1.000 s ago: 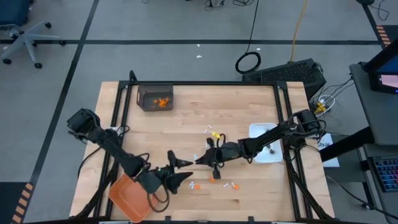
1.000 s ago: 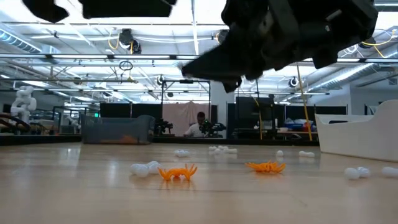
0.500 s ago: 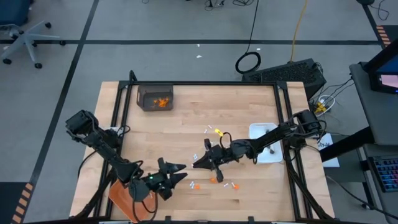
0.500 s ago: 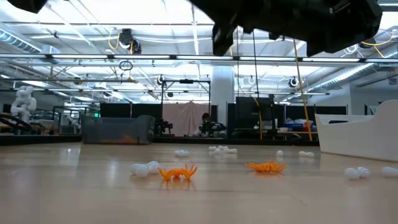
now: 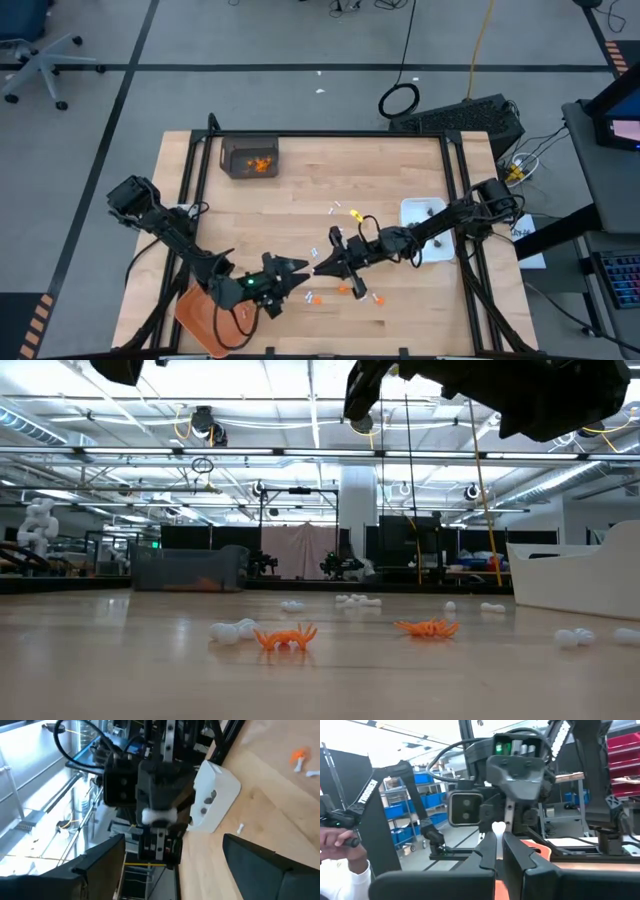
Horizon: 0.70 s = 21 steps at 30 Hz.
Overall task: Sort Halloween decoration
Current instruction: Put the white bone toy into the orange bin
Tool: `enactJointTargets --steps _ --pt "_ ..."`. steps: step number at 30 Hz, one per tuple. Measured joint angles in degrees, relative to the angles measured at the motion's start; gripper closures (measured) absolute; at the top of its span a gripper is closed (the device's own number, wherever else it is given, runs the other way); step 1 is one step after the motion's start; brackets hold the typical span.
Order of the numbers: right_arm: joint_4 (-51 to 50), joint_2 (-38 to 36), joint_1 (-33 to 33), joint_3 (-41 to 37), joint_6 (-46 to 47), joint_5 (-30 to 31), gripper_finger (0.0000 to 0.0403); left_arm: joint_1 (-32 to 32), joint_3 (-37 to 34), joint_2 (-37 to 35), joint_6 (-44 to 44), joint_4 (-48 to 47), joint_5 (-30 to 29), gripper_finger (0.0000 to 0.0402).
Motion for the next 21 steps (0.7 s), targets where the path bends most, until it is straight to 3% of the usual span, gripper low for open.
enactJointTargets --steps 12,21 --pt "0.4 0.0 3.9 0.3 -2.4 7.7 0.0402 0.1 0.0 0.0 6.6 3.0 2.5 0.0077" --pt "-5.9 0.1 4.1 5.4 -5.2 7.8 0.0402 0.0 0.0 0.0 9.5 3.1 5.6 0.0077"
